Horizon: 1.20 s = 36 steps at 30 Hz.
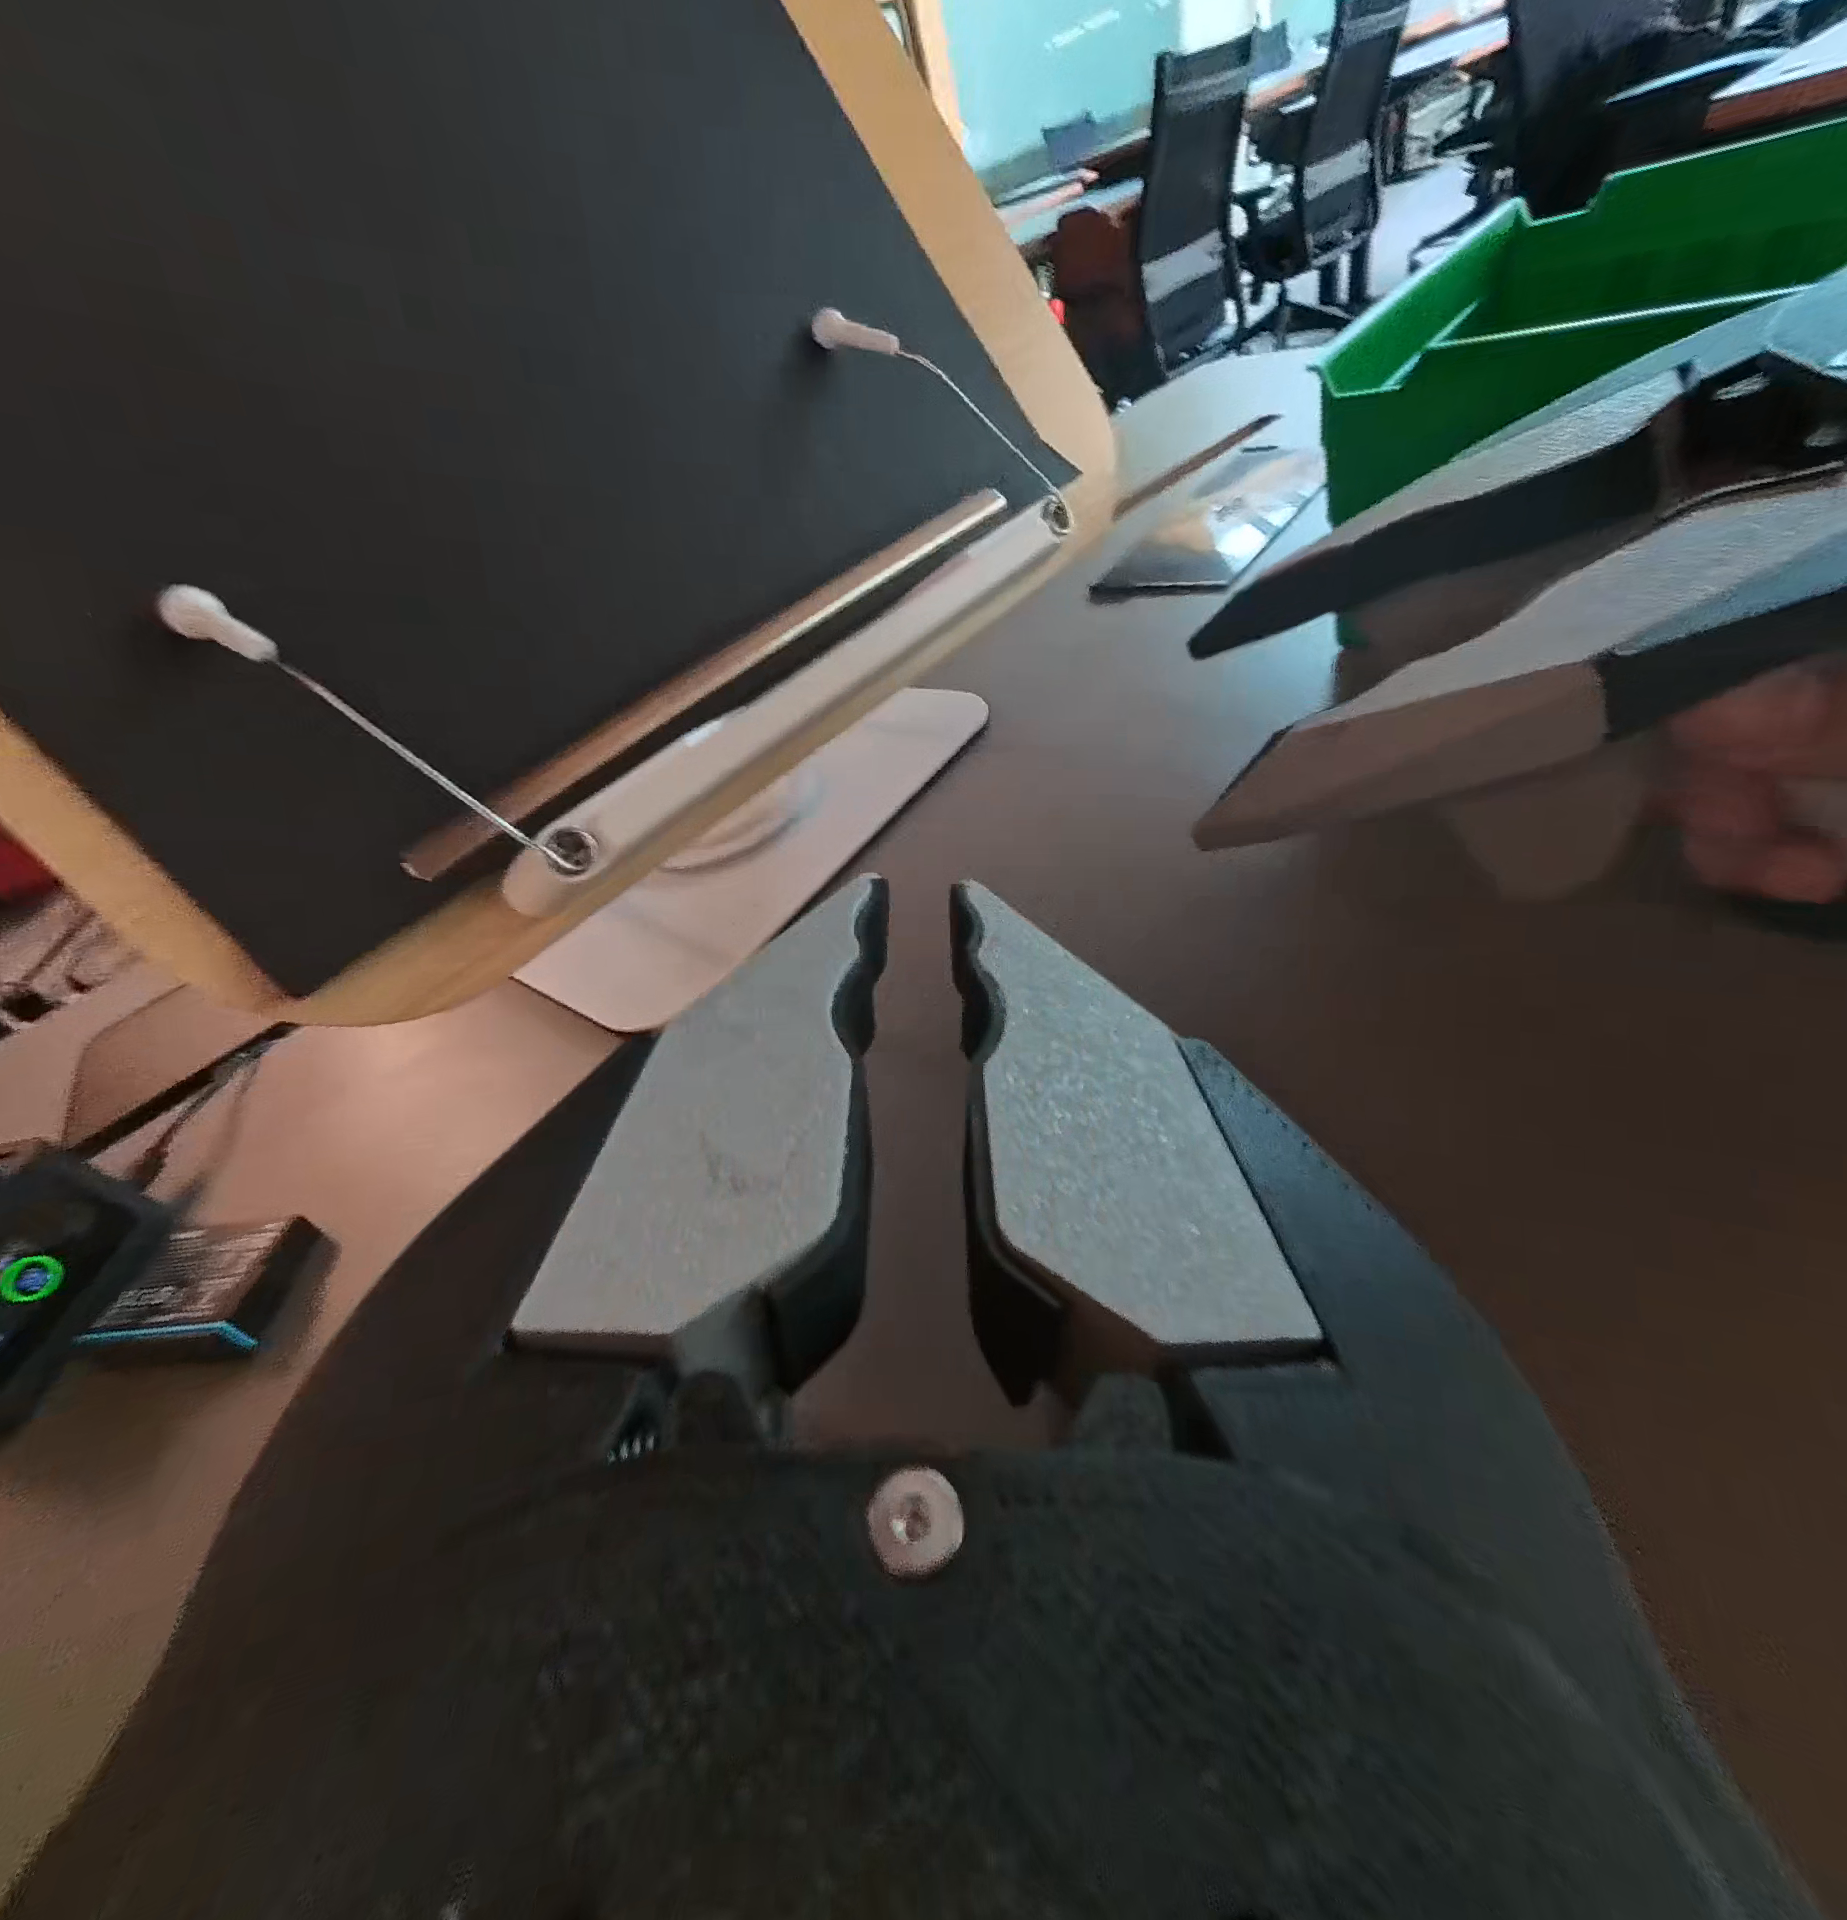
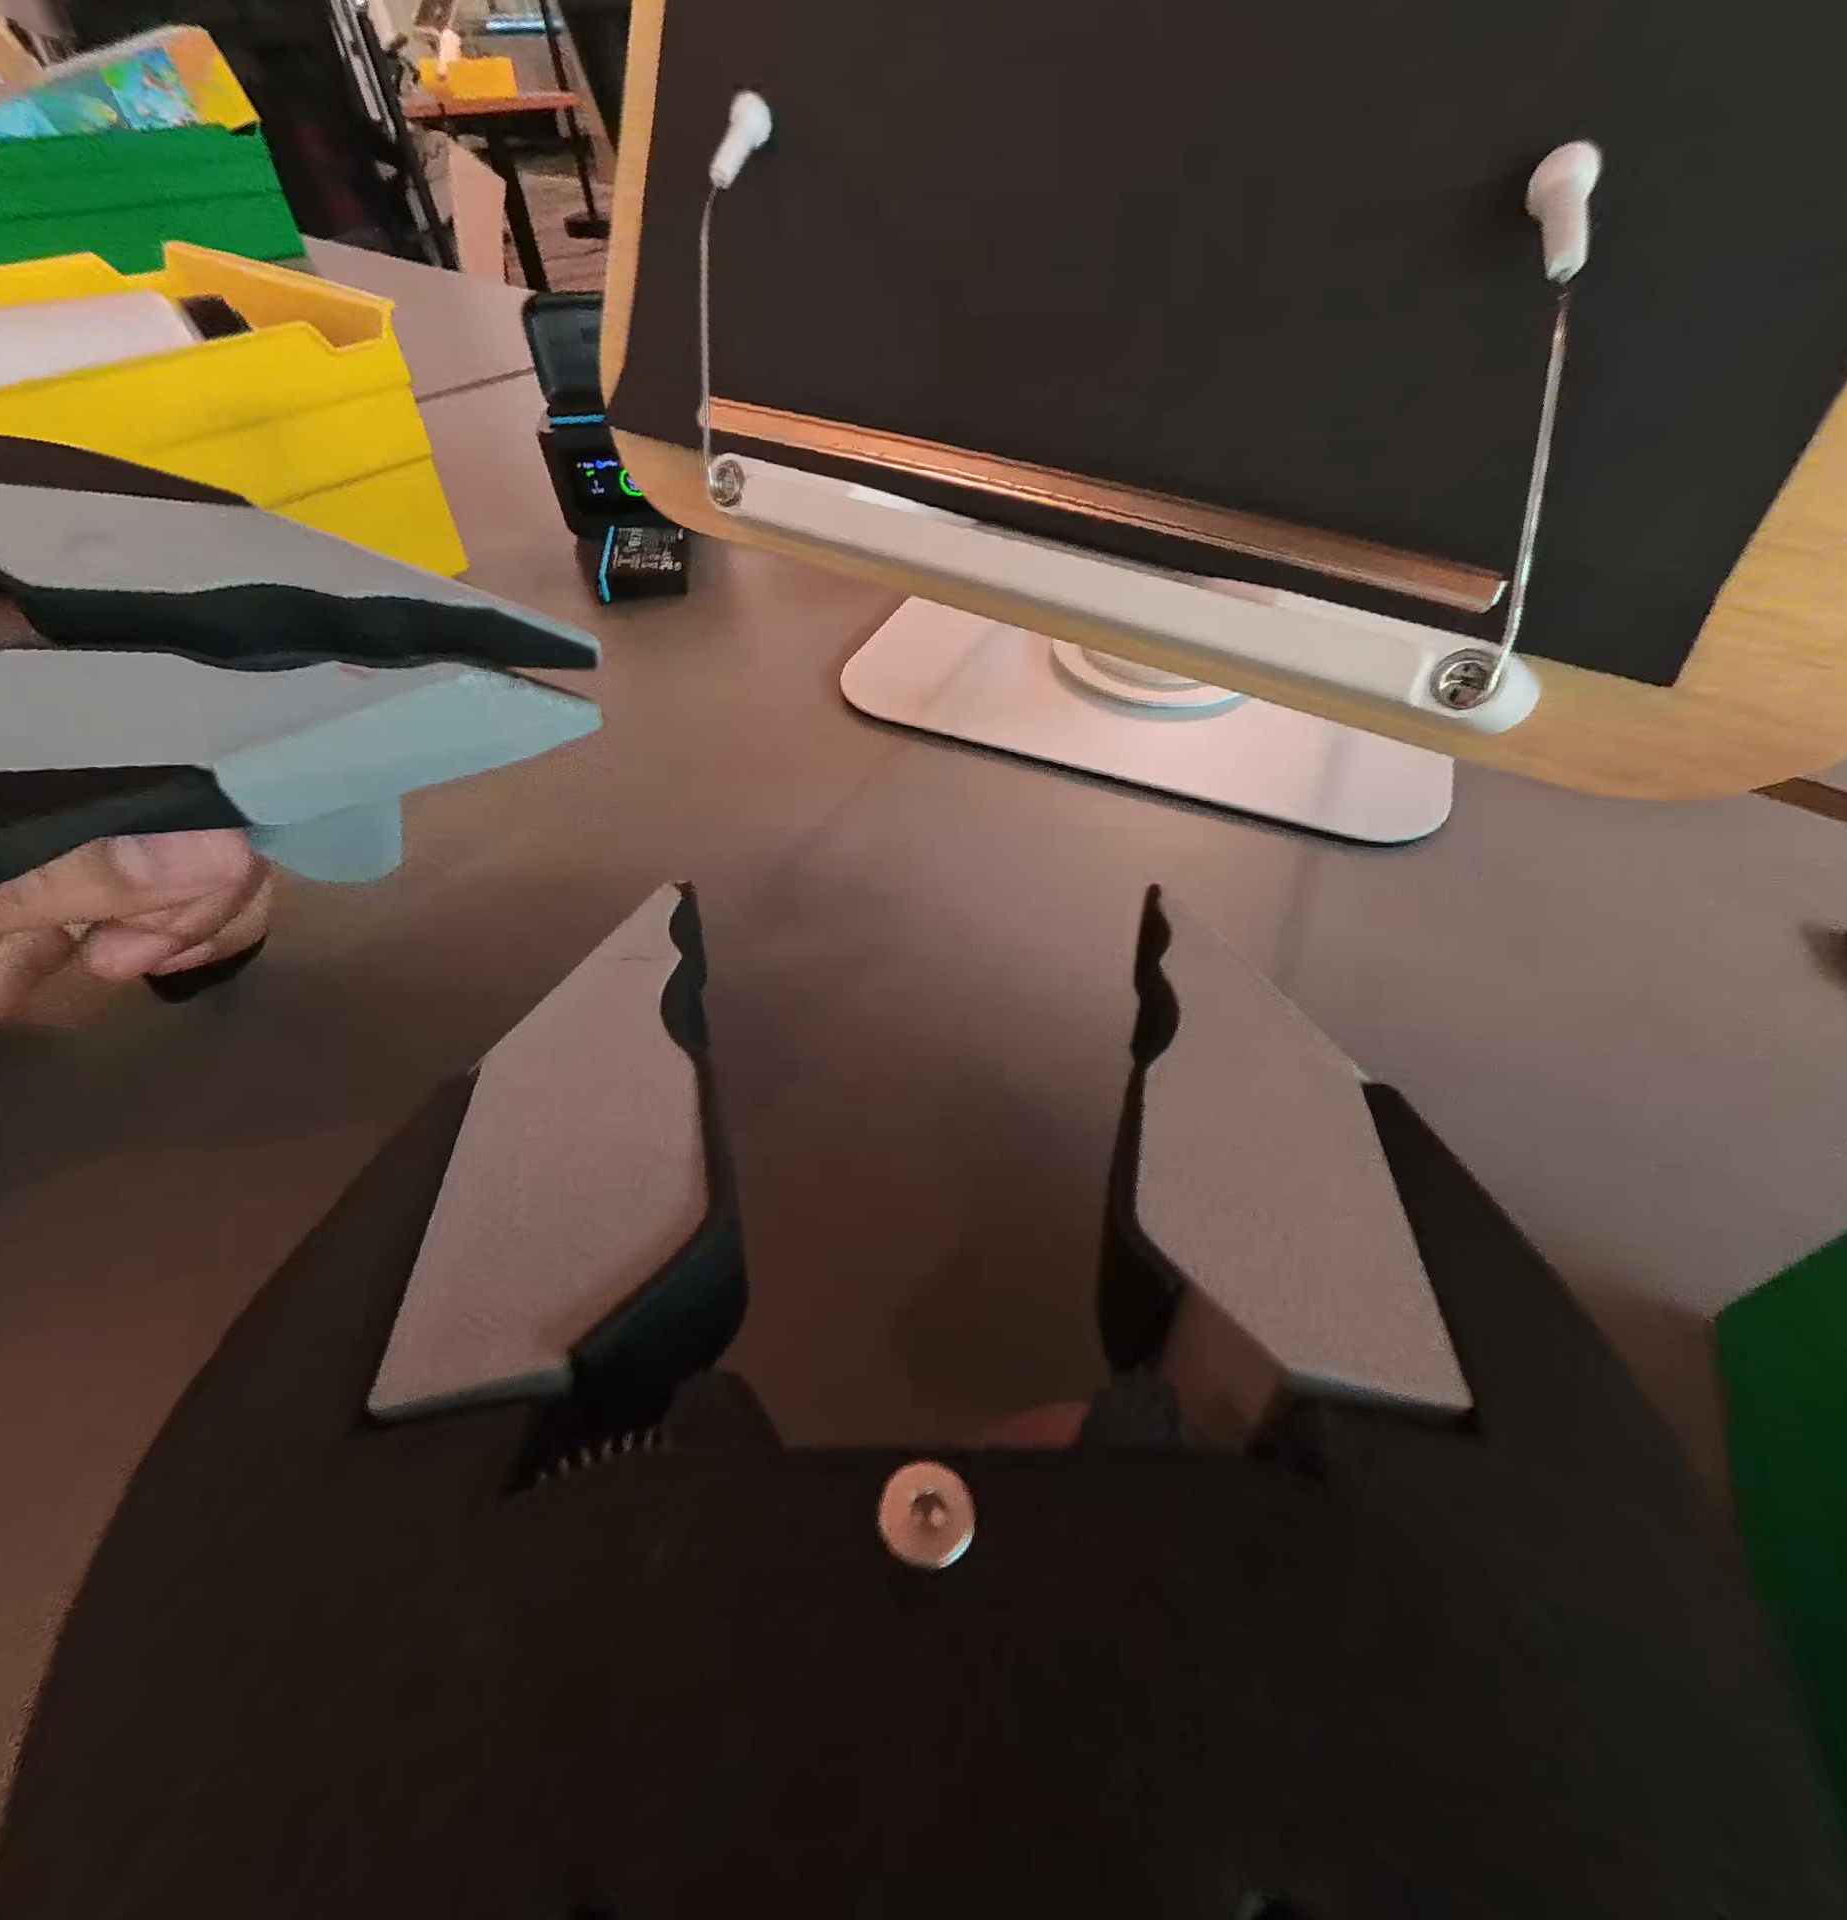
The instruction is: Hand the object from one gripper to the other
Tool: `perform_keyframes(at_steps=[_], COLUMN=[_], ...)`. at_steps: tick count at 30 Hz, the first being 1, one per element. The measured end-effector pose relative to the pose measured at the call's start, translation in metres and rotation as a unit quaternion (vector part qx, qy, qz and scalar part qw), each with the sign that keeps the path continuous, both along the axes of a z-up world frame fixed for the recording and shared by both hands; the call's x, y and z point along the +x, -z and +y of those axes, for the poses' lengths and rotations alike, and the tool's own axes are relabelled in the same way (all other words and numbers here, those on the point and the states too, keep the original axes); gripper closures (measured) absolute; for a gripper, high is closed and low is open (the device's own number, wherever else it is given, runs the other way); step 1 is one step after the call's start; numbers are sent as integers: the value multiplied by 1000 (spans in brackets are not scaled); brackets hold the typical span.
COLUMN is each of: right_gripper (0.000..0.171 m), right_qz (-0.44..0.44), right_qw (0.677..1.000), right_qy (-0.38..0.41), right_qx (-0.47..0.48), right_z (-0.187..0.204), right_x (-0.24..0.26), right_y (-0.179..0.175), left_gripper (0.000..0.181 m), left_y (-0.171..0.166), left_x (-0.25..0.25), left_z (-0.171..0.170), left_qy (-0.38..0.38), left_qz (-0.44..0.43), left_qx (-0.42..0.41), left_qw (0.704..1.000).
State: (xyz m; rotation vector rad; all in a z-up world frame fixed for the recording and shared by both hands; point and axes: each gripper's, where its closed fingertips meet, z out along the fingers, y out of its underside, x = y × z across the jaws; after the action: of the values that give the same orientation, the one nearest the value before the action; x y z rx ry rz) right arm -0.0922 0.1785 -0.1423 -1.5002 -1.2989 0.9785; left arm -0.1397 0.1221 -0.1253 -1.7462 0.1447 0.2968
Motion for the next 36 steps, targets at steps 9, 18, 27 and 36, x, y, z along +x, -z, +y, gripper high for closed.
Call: perform_keyframes(at_steps=[9,18,27,36], right_gripper=[86,87,106,115], right_qz=[-1,-13,-30,-46], right_qw=[1000,998,998,997], right_qy=[-4,-10,-39,-48], right_qx=[-25,-62,-26,-41], right_z=[-3,-2,-18,-19], right_x=[2,-2,-3,-7], right_y=[1,6,9,15], left_gripper=[172,181,181,181], left_y=[4,-5,4,18], left_x=[-5,-4,-10,-22], left_z=[-3,0,-11,-14], left_qy=[-6,11,13,-14], left_qz=[-15,-113,-93,-59], left_qx=[-11,30,-10,-59], left_qw=[1000,993,996,996])
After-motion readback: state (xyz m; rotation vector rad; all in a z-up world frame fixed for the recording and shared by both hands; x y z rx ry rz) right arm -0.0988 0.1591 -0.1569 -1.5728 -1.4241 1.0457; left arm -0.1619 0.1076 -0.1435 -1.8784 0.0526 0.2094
